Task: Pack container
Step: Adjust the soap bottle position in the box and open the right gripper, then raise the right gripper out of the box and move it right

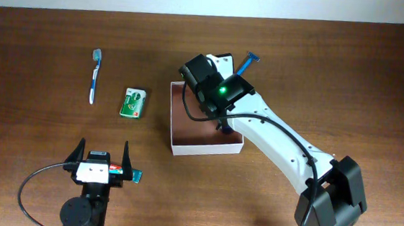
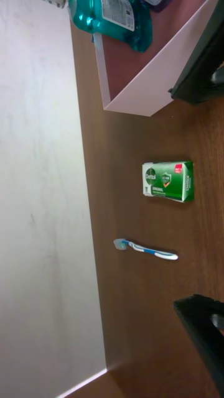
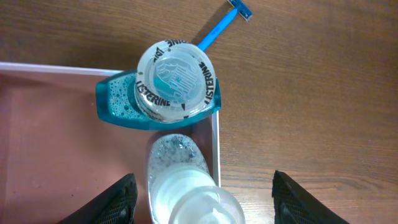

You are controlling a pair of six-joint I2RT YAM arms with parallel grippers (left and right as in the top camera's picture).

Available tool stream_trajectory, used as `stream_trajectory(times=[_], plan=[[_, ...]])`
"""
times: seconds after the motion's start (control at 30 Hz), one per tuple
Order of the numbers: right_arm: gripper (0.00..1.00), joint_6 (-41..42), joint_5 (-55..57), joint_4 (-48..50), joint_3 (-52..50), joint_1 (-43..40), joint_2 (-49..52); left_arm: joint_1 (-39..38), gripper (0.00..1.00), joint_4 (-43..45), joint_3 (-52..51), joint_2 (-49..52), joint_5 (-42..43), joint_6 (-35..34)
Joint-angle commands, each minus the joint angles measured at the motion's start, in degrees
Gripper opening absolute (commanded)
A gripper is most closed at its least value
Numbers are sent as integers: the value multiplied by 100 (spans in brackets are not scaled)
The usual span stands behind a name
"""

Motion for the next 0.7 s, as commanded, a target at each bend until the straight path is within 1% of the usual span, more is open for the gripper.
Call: stream_trajectory(times=[0.0, 0.4, 0.53, 0.67], plan=[[62, -59, -37, -66, 129, 0, -232, -22, 99, -39, -2, 2, -48, 114], [62, -59, -332, -435, 136, 0, -1309, -22, 99, -42, -2, 2, -48, 114], [68, -59, -286, -568, 136, -44, -1631, -22, 99, -39, -2, 2, -48, 114], [75, -57, -289, -638, 136, -262, -1860, -22, 99, -39, -2, 2, -48, 114]])
